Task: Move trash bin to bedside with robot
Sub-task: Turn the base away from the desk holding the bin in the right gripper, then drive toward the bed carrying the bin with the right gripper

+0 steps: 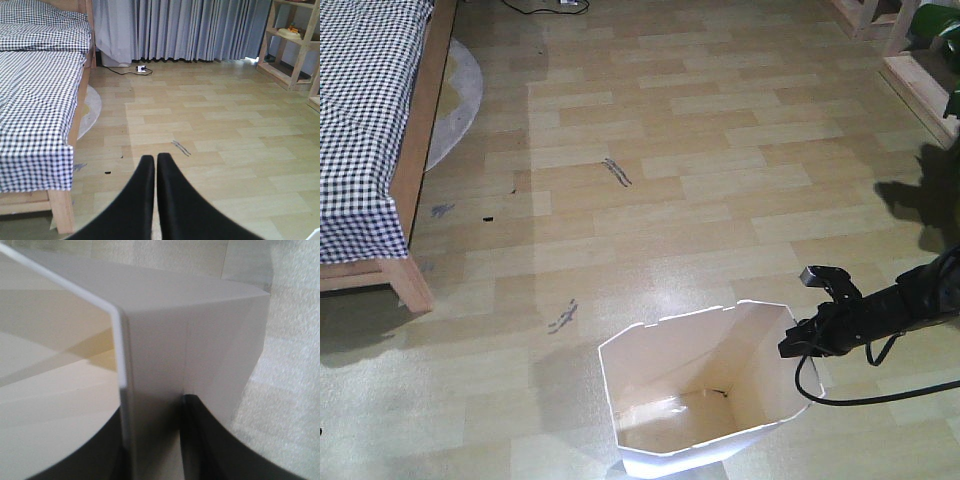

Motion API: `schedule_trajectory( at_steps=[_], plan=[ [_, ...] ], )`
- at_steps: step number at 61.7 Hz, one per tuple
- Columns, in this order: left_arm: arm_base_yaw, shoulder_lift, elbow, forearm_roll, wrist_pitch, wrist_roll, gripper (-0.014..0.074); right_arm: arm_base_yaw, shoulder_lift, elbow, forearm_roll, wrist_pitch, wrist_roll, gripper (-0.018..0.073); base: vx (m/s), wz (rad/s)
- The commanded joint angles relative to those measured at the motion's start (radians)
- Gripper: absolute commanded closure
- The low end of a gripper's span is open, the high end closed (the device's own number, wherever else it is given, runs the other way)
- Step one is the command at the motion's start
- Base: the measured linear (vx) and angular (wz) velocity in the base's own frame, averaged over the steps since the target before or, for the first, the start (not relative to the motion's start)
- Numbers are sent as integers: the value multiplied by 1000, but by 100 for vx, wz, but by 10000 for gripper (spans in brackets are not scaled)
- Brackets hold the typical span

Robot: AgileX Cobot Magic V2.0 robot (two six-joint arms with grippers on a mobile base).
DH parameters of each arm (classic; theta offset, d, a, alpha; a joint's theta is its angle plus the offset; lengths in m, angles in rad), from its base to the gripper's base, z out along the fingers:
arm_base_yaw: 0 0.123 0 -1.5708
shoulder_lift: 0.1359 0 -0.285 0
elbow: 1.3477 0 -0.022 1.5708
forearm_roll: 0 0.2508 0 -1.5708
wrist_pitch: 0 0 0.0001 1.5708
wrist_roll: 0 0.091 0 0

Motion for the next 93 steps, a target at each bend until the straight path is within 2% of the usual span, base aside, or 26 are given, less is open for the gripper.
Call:
schedule_trajectory(
  at_steps=[1,93],
  plan=[
    [0,-14,12,-4,-65,-5,602,-4,-77,-9,51,194,6,564,35,-2],
    [0,-14,12,-4,-65,-5,602,-4,-77,-9,51,194,5,564,35,2]
  ],
)
